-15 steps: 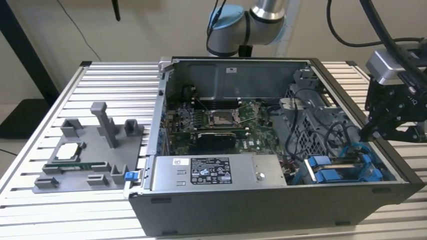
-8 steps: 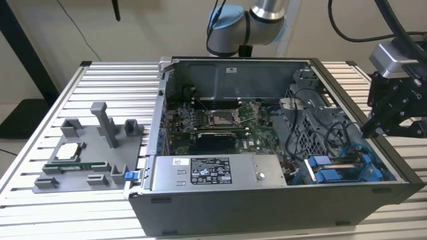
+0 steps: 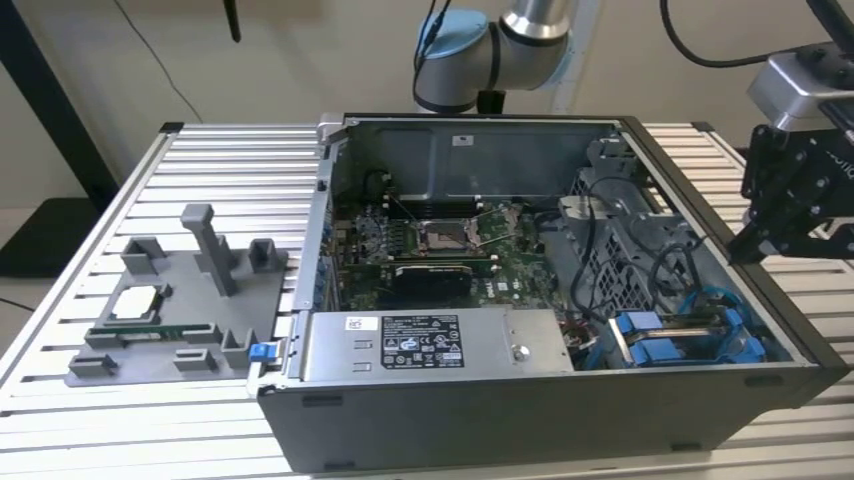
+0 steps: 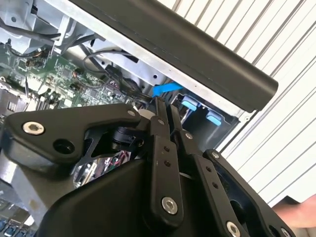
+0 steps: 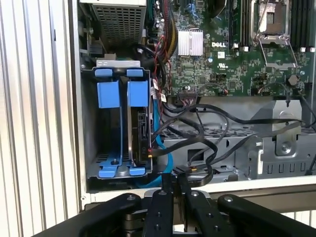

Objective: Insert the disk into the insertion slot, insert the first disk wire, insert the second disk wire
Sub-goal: 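Insert the second disk wire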

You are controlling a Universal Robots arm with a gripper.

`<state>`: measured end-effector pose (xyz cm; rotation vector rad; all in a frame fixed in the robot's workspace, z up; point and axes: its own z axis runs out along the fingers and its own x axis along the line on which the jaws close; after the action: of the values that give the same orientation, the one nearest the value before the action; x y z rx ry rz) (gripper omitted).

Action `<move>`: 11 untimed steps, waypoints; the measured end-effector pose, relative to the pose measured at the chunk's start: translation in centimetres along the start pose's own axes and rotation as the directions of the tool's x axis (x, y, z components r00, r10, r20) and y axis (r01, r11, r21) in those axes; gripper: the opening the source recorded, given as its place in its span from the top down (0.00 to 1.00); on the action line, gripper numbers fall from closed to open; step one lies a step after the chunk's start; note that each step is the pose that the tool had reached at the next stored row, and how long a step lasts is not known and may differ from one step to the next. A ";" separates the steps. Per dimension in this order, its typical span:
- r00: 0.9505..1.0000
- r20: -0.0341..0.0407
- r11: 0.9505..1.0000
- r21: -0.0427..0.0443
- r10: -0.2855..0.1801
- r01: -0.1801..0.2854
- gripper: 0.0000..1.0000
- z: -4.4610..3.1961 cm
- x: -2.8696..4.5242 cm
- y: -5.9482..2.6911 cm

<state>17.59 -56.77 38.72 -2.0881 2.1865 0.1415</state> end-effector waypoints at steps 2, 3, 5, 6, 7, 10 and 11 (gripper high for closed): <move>1.000 0.000 1.000 0.000 0.000 0.000 1.00 -0.38 -0.05 0.14; 1.000 0.000 1.000 0.000 0.000 0.000 1.00 -0.55 -0.07 0.21; 1.000 0.000 1.000 0.000 0.000 0.000 1.00 -0.88 -0.11 0.38; 1.000 0.000 1.000 0.000 0.000 0.000 1.00 -1.06 -0.13 0.48; 1.000 0.000 1.000 0.000 0.000 0.000 1.00 -1.24 -0.16 0.57; 1.000 0.000 1.000 0.000 0.000 0.000 1.00 -1.79 -0.23 0.84; 1.000 0.000 1.000 0.000 0.000 0.000 1.00 -1.98 -0.25 0.94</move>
<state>16.63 -56.77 40.70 -2.0880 2.1862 0.1416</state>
